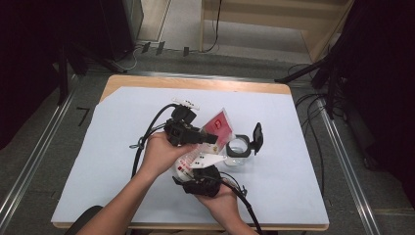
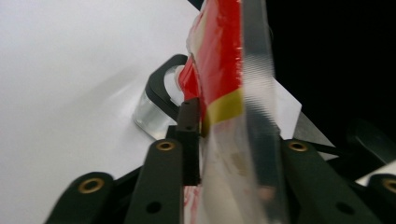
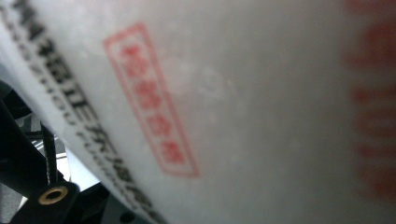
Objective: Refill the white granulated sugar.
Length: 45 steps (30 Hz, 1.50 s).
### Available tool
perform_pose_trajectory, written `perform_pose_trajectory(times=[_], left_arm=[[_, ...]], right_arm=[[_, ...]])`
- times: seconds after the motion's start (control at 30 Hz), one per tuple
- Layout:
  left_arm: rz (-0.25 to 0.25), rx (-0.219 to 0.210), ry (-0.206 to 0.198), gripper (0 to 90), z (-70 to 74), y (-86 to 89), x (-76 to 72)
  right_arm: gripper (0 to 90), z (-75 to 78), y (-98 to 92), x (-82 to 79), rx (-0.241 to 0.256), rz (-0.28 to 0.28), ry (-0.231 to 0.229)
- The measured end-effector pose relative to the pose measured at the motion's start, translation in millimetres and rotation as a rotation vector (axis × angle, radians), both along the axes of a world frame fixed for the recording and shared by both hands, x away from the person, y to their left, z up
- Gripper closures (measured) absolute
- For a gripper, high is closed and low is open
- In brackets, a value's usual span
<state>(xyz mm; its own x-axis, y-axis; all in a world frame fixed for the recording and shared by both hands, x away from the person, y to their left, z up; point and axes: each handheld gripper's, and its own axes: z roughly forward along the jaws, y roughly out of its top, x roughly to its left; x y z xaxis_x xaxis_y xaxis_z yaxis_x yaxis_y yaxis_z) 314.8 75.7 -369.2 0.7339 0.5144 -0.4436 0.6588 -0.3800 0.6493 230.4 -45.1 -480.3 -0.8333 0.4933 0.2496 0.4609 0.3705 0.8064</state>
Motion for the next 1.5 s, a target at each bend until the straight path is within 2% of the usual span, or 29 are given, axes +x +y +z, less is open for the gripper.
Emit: perform_pose_trajectory(times=[0.1, 0.13, 0.2, 0.33, 0.43, 0.47, 0.53, 0.57, 0.67, 0.8, 0.9, 0.97, 1.03, 1.13, 1.27, 1.37, 1.47, 1.5], left_arm=[[-0.032, 0.041, -0.056, 66.1, 3.5, -2.5, -4.0], [-0.046, 0.051, -0.065, 64.9, 4.0, -3.2, -4.9], [-0.057, 0.079, -0.055, 65.8, 3.7, -6.9, -5.0], [-0.074, 0.113, -0.092, 70.2, 1.3, -9.4, -5.8], [-0.077, 0.100, -0.060, 73.1, 1.7, -6.7, -4.9], [-0.098, 0.113, -0.054, 73.8, 1.2, -7.1, -5.6], [-0.105, 0.108, -0.069, 74.6, 0.4, -7.8, -6.9], [-0.110, 0.117, -0.060, 74.9, 0.6, -7.6, -6.4], [-0.123, 0.099, -0.047, 75.0, 0.3, -4.9, -5.4], [-0.124, 0.099, -0.024, 78.2, 4.5, -2.3, -4.7], [-0.093, 0.085, -0.026, 83.3, 6.6, -4.7, -5.1], [-0.074, 0.082, -0.027, 83.5, 8.8, -6.2, -6.0], [-0.060, 0.071, -0.011, 82.9, 10.3, -7.4, -5.0], [-0.047, 0.103, -0.002, 82.8, 12.8, -11.9, -1.6], [-0.044, 0.110, 0.031, 82.2, 16.7, -15.6, 4.1], [-0.044, 0.123, 0.030, 81.0, 19.6, -18.6, 6.3], [-0.046, 0.121, 0.036, 78.4, 21.3, -18.2, 8.7], [-0.053, 0.123, 0.024, 77.2, 21.6, -17.6, 9.4]], right_arm=[[59.6, -1.9, -0.7, -0.3, 0.020, -0.011, 0.020], [59.9, -2.8, -1.6, -0.3, 0.021, -0.017, 0.015], [60.2, -5.9, -2.7, -1.4, 0.023, -0.023, 0.017], [60.9, -8.5, -3.3, -2.3, 0.030, -0.024, 0.025], [61.5, -8.4, -5.9, -2.8, 0.038, -0.028, 0.019], [61.5, -8.2, -6.1, -3.1, 0.035, -0.031, 0.016], [61.5, -7.2, -7.6, -3.5, 0.033, -0.037, 0.005], [61.5, -6.9, -7.8, -3.7, 0.033, -0.040, 0.006], [61.7, -6.1, -9.7, -4.0, 0.041, -0.035, 0.007], [61.5, -3.5, -10.6, -4.4, 0.038, -0.025, -0.014], [60.9, 1.8, -5.7, -5.5, 0.020, -0.033, -0.035], [60.9, 3.1, -4.5, -5.1, 0.023, -0.040, -0.049], [60.7, 4.2, -3.7, -4.9, 0.032, -0.043, -0.049], [59.0, 7.3, -1.6, -4.7, 0.044, -0.043, -0.032], [55.9, 12.0, -0.2, -3.6, 0.057, -0.047, -0.012], [57.9, 15.2, -0.4, -2.6, 0.077, -0.060, 0.003], [59.9, 18.5, -0.3, -1.0, 0.075, -0.062, 0.020], [60.1, 19.3, 0.3, -0.6, 0.078, -0.061, 0.024]])
